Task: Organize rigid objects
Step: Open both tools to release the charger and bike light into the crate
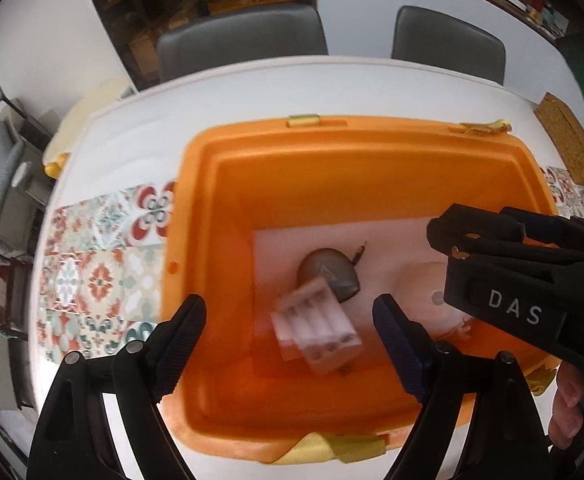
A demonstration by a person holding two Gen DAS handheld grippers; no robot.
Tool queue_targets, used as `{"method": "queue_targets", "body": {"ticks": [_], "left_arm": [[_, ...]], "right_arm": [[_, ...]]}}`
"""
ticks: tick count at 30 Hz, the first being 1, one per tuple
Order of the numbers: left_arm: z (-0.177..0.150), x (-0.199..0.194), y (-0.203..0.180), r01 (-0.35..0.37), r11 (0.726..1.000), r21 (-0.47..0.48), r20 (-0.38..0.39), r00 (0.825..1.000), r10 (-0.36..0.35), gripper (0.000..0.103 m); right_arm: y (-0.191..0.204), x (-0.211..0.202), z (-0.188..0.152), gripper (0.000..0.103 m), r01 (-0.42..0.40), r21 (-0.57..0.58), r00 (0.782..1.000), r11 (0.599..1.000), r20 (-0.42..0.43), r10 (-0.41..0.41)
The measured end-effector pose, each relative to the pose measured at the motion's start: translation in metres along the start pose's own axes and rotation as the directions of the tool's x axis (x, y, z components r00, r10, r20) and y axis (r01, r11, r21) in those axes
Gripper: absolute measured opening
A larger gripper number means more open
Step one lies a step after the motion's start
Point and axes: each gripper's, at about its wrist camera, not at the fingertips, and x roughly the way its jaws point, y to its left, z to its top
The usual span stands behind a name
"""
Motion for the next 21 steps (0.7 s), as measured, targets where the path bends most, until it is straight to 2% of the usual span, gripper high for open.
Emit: {"method": "queue_targets", "body": {"ticks": [2, 5, 8, 21], "left_arm": [[-0.002, -0.007, 0.001, 0.002, 1.0, -0.002, 0.018, 1.0, -0.002, 0.087], [-0.003, -0.015, 0.004, -0.04, 0.999, -0.005, 0.048, 0.998, 0.04, 0.093], [-0.004, -0.021, 0.009, -0.056, 0.998, -0.015, 0.064, 0.996, 0.057, 0.093], [-0.023, -0.048, 0.021, -0.026, 0.996, -0.082, 0.109, 0.993, 0.035, 0.093]], "right_arm": [[0.001, 0.0, 0.0, 0.075, 0.002, -0.003, 1.0, 1.0, 0.002, -0.002], [0.001, -0.001, 0.001, 0.075, -0.018, -0.002, 1.0, 1.0, 0.008, 0.018], [0.005, -0.009, 0.002, 0.088, -0.014, -0.012, 0.999, 1.0, 0.045, 0.015], [-0.006, -0.067, -0.021, 0.089, 0.008, 0.04, 0.986, 0.999, 0.165, -0.014]]}}
